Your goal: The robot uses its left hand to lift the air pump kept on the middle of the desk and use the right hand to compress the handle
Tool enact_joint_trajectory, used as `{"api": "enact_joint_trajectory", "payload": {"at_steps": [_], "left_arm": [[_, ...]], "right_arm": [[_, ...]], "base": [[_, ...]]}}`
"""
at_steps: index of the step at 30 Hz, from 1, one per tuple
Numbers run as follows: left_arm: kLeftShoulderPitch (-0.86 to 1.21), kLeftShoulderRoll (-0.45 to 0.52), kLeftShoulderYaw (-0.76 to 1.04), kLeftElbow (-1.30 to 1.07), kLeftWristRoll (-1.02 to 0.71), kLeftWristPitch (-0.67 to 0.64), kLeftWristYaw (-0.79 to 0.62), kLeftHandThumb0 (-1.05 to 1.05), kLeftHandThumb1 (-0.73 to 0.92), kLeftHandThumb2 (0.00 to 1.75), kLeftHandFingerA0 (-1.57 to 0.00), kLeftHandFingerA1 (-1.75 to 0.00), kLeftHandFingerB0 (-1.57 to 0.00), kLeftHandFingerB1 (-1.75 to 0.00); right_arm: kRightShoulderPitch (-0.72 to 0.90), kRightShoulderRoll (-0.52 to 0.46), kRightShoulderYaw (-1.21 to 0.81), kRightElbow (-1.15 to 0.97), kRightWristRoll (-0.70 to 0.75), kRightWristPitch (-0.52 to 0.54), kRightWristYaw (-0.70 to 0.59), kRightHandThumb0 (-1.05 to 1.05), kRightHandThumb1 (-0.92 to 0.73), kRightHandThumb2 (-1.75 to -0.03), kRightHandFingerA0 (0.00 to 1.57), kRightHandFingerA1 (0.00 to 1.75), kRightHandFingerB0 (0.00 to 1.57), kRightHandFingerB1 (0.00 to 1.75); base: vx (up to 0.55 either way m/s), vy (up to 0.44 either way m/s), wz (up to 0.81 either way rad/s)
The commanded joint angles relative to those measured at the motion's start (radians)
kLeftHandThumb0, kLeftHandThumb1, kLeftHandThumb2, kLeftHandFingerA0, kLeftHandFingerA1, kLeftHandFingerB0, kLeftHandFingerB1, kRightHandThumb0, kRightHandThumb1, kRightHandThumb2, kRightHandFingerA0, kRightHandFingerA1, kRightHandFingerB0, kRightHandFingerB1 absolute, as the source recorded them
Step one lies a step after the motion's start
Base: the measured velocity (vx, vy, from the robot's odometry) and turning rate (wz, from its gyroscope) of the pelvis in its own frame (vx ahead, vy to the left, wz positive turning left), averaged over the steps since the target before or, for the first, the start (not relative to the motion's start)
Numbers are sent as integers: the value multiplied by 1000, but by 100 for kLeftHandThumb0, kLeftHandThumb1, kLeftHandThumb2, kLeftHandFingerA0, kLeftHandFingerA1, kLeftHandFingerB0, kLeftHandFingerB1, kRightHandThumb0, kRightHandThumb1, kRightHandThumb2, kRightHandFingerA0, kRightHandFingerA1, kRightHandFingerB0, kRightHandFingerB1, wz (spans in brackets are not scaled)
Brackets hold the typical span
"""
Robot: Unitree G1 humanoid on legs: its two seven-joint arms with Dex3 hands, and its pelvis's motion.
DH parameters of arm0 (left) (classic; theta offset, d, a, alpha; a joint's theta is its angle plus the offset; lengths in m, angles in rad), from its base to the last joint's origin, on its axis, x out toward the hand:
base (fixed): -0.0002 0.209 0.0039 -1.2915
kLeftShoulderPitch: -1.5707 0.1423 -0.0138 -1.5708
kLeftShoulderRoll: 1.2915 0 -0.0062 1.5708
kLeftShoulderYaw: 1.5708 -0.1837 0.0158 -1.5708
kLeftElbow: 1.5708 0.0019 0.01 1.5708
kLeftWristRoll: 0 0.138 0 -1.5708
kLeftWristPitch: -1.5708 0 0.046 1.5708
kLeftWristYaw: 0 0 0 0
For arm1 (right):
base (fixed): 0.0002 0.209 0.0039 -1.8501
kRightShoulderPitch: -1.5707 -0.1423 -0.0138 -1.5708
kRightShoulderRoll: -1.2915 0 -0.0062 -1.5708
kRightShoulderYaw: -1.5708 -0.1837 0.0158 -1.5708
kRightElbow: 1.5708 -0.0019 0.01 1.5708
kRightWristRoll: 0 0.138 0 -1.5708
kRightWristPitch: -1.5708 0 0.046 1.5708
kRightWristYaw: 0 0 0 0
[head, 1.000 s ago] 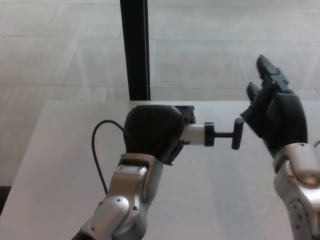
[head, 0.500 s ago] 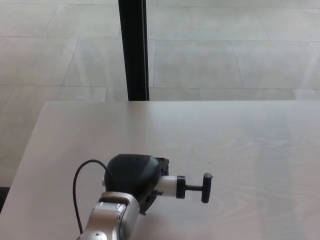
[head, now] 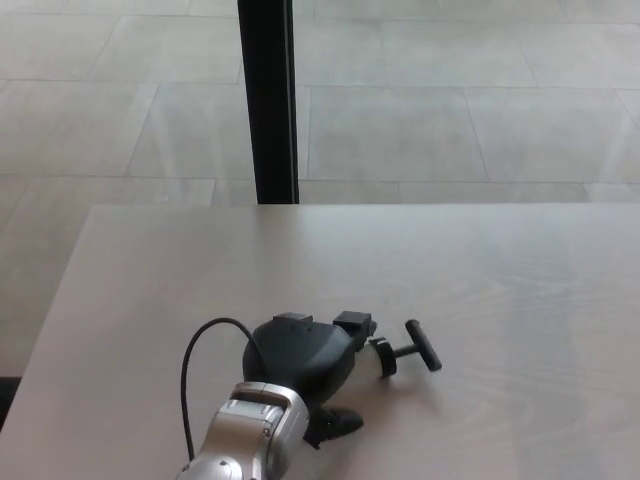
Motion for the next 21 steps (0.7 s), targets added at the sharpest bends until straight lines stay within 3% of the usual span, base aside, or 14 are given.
{"api": "enact_joint_trajectory", "payload": {"at_steps": [1, 3, 4, 5, 10, 11, 13, 14, 15, 16, 18, 21], "left_arm": [[-28, 16, 19, 6, -91, 136, -347, -89, 49, 79, 0, 0, 0, -1], [-23, 18, 29, -4, -98, 135, -347, -90, 46, 79, 0, 0, 0, -2], [-21, 23, 33, -14, -100, 138, -353, -90, 47, 79, 0, 0, 0, -2], [-18, 26, 36, -18, -101, 137, -352, -92, 52, 92, 0, -18, 0, 0], [-19, 30, 41, -15, -98, 138, -359, -93, 54, 94, 0, -17, 0, 0], [-22, 36, 41, -18, -96, 134, -366, -90, 50, 81, 0, 0, 0, -4], [-19, 55, 63, -40, -109, 104, -350, -91, 50, 81, 0, 0, 0, 0], [-21, 72, 92, -65, -123, 75, -326, -97, 57, 99, 0, -17, 0, 0], [-19, 79, 129, -97, -146, 67, -314, -90, 68, 61, 0, 0, 0, 0], [-15, 77, 157, -119, -165, 65, -305, -98, 59, 99, 0, -13, 0, 0], [-8, 76, 185, -141, -181, 60, -299, -98, 59, 99, 0, -13, 0, 0], [-25, 104, 346, -211, -301, -51, -233, -99, 65, 102, 0, -13, 0, 0]], "right_arm": [[1, -13, 13, -2, 10, 16, 1, -35, -53, -113, 2, 53, 0, 48], [3, -15, 14, -2, 10, 17, 2, -35, -54, -114, 2, 53, 0, 48], [5, -15, 15, -2, 10, 16, 2, -81, -92, -75, 7, 41, 20, 35], [5, -15, 17, -5, 7, 19, -2, -81, -92, -76, 8, 42, 21, 35], [8, -19, 21, -8, 3, 26, -3, -81, -92, -76, 9, 43, 21, 36], [8, -20, 21, -9, 4, 25, -2, -80, -92, -76, 9, 43, 21, 36], [2, -22, 17, -4, 8, 28, -3, -83, -91, -76, 9, 43, 21, 36], [-1, -26, 13, 0, 11, 30, -2, -82, -92, -75, 9, 44, 21, 35], [-2, -31, 9, 3, 18, 32, 4, -85, -91, -75, 8, 44, 20, 35], [-1, -34, 7, 5, 21, 33, 9, -85, -92, -75, 7, 44, 20, 35], [0, -39, 7, 7, 25, 36, 13, -85, -92, -75, 7, 44, 20, 35], [2, -47, -17, 0, 51, 56, 16, -86, -91, -74, 8, 47, 21, 34]], "base": [[0, 0, 0], [0, 0, 0], [0, 0, 0], [0, 0, 0], [0, 0, 0], [0, 0, 0], [0, 0, 0], [0, 0, 0], [0, 0, 0], [0, 0, 0], [0, 0, 0], [0, 0, 0]]}}
